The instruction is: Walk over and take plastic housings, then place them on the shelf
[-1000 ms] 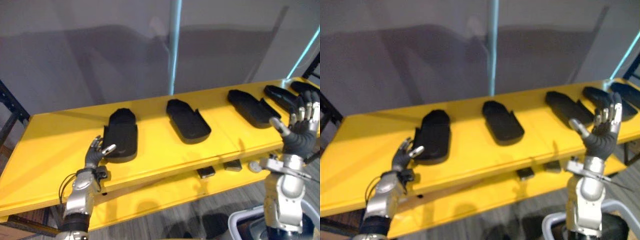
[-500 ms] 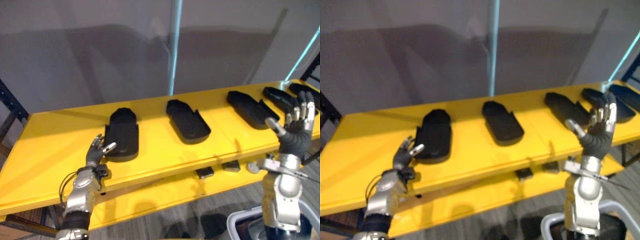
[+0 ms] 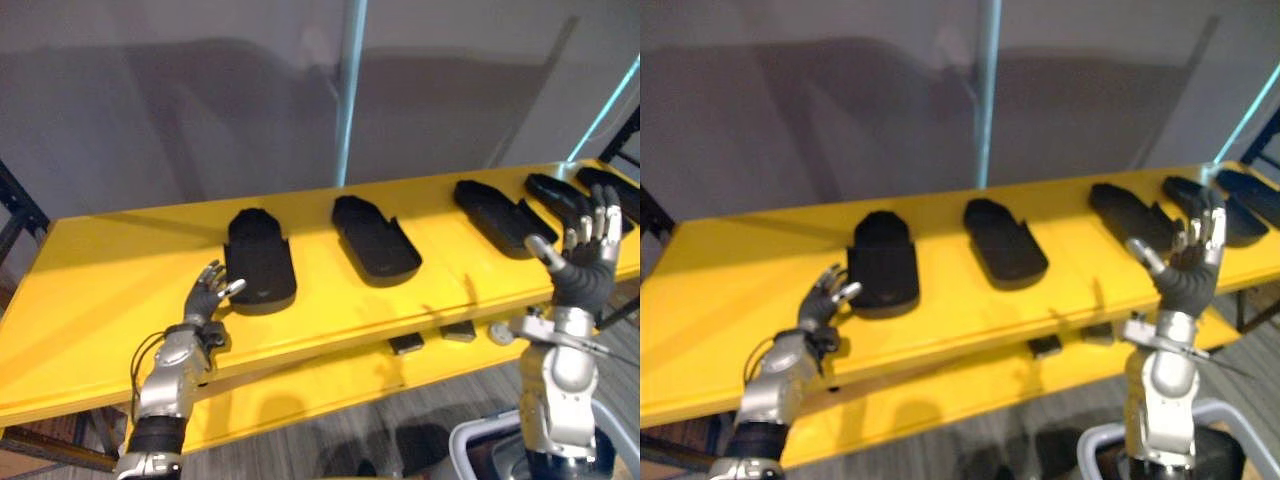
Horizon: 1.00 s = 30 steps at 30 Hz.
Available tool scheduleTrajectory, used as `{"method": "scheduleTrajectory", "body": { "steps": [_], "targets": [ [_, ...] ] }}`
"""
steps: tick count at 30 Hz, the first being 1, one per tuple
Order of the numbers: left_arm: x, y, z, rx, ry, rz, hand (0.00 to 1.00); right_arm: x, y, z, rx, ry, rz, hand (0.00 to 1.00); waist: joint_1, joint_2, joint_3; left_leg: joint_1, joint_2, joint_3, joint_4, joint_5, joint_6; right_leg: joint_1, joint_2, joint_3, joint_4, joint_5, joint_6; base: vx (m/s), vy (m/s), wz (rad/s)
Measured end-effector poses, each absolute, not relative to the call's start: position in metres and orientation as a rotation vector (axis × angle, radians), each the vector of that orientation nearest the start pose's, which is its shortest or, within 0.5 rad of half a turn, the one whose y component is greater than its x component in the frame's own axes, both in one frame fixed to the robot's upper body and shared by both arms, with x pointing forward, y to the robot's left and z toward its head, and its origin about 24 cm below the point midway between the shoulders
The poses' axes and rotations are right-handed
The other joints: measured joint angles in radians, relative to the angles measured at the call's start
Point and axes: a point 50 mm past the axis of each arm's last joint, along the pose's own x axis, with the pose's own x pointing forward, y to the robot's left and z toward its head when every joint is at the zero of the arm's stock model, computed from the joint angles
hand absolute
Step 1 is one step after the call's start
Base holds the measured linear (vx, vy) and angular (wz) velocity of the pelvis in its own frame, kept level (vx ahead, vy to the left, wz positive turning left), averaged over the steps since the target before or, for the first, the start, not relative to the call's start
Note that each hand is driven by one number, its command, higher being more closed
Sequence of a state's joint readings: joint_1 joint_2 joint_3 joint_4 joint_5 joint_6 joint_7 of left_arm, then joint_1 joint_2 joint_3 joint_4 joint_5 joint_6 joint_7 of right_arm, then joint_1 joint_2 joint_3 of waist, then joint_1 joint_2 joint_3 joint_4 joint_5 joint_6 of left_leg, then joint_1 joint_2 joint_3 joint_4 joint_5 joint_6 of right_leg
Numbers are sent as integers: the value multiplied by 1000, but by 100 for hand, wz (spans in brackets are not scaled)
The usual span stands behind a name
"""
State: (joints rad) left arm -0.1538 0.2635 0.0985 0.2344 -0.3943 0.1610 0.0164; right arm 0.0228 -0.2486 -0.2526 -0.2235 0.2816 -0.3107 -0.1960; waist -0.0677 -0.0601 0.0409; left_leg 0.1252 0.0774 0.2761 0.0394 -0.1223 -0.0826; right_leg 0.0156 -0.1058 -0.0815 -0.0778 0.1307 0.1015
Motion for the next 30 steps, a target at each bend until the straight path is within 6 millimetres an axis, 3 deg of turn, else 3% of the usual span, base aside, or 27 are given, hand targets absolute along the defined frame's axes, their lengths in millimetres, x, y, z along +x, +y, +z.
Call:
{"method": "scheduleTrajectory", "body": {
  "steps": [10, 14, 18, 20, 22, 26, 30],
  "targets": [
    [253, 215, 31, -180, 174, 216, 0, 220, -249, 133, 54, -568, -394, 0, 3, 2, 21, -1, -1, -22, -2, 0, 0, 8, -4, -31, 0, -4, 1, 12, 1, 6],
    [238, 244, 41, -111, 113, 450, 0, 215, -247, 135, 67, -583, -397, 0, 5, 5, 24, -1, -1, -31, -6, 0, 1, 16, -6, -53, 0, -5, 2, 1, 0, 6],
    [216, 281, 81, -17, -117, 784, 0, 208, -252, 136, 65, -592, -429, 0, 14, 7, 25, -3, -4, -47, -11, 1, 2, 22, -10, -66, 0, -10, 4, 3, 4, 10],
    [208, 289, 97, -1, -220, 876, 0, 207, -255, 137, 60, -596, -442, 0, 21, 7, 26, -3, -5, -50, -12, 1, 2, 24, -11, -71, 0, -11, 4, 11, 5, 7],
    [187, 300, 121, 18, -389, 1000, 0, 205, -256, 139, 55, -605, -448, 0, 26, 11, 28, -3, -7, -53, -14, 2, 3, 24, -13, -77, 0, -11, 4, 21, 10, 4],
    [157, 302, 153, 56, -646, 1084, 0, 201, -258, 142, 46, -620, -452, 0, 30, 17, 32, -3, -10, -59, -16, 2, 4, 26, -16, -86, 0, -11, 4, 20, 15, 5],
    [140, 287, 177, 44, -887, 1048, 0, 200, -256, 141, 63, -625, -449, 0, 31, 20, 32, -1, -12, -75, -20, 4, 6, 39, -19, -109, 0, -15, 2, -2, 1, 13]
  ]
}}
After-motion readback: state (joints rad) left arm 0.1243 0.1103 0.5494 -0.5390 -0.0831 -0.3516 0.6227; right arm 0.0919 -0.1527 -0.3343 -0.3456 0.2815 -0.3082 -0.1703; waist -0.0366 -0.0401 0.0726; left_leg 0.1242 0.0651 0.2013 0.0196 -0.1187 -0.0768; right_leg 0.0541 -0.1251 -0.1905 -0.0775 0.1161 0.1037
